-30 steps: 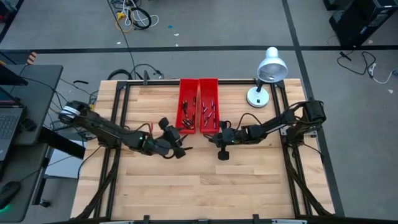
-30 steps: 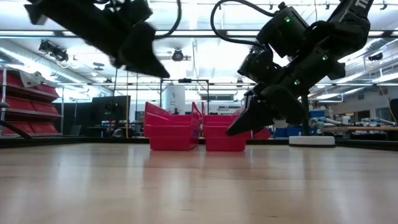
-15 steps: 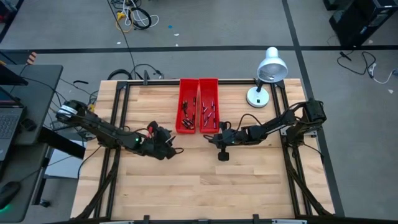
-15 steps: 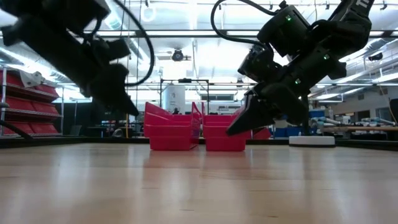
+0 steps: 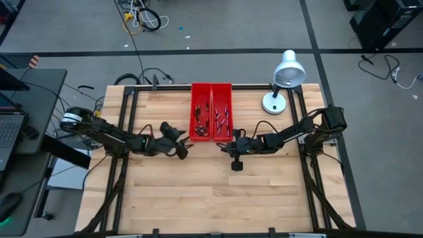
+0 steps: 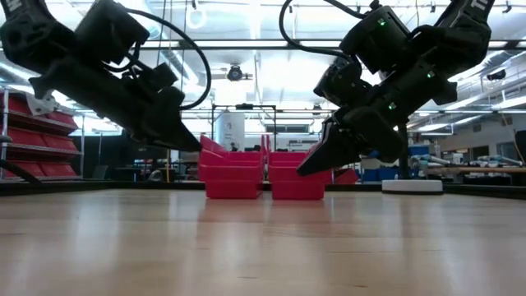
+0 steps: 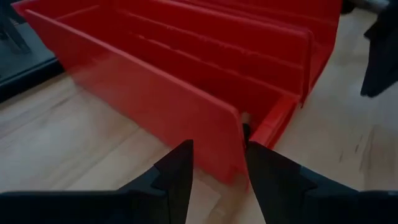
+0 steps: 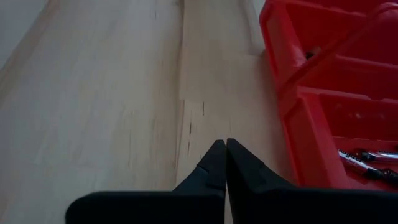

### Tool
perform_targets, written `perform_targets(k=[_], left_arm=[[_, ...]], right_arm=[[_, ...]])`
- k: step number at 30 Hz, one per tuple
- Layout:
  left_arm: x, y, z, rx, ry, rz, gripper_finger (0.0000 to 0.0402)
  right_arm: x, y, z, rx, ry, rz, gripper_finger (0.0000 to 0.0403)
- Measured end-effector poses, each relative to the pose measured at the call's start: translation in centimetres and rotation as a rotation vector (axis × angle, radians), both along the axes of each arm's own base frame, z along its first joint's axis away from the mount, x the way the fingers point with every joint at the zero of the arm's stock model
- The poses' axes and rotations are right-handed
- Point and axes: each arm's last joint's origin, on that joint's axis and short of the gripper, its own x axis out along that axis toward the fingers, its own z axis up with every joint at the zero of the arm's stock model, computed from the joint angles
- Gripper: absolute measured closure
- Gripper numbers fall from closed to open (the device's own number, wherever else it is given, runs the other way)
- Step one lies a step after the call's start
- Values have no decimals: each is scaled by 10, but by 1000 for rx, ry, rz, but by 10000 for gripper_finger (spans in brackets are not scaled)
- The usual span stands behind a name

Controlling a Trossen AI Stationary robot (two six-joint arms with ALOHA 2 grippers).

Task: Sort batteries
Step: Adjust the red bins

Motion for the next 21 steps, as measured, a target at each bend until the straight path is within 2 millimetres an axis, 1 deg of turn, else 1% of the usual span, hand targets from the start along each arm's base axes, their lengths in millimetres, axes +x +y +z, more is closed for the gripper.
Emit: perform_targets(k=[5,11,21], left_arm=[[1,6,1,2,-9,9,239],[1,8,1,2,-13,16,239],[1,8,2,2,-20,15,239]], right_arm=[[0,-3,0,-11,1,-12,403],[1,-21,1,-77,-9,-106,403],[2,-40,4,-108,-28,-141,403]])
